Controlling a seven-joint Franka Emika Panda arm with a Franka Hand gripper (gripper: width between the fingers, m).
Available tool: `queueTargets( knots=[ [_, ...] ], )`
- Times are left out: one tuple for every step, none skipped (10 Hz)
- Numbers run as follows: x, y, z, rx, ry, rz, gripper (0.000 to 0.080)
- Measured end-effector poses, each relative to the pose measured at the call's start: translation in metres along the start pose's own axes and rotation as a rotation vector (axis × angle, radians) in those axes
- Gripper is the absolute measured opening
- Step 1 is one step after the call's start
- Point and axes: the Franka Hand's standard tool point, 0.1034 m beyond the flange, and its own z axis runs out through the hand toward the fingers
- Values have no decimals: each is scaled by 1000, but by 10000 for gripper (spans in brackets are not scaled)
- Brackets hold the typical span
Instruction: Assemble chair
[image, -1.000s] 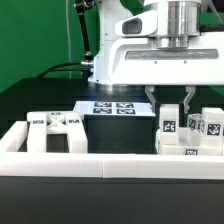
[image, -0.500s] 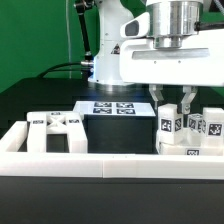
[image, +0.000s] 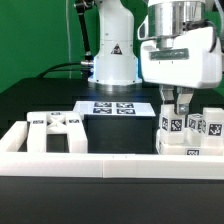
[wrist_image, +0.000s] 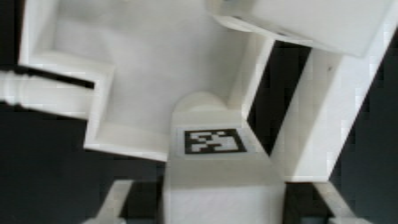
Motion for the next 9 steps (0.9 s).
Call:
queueTargets(
  knots=[
    [0,0,0,0,-2,45,291],
    [0,0,0,1,-5,104,291],
    [0,0,0,2,-6,119,292],
    [0,0,0,2,-6,88,292],
    [0,0,0,1,-6,48,485],
    [-4,1,2,-2,-8,-18,613],
    [-11,3,4,-8,-10,-73,638],
    [-12,3,4,-5,-10,-231,638],
    [-13,2,3,-2,-10,-376,648]
  ],
)
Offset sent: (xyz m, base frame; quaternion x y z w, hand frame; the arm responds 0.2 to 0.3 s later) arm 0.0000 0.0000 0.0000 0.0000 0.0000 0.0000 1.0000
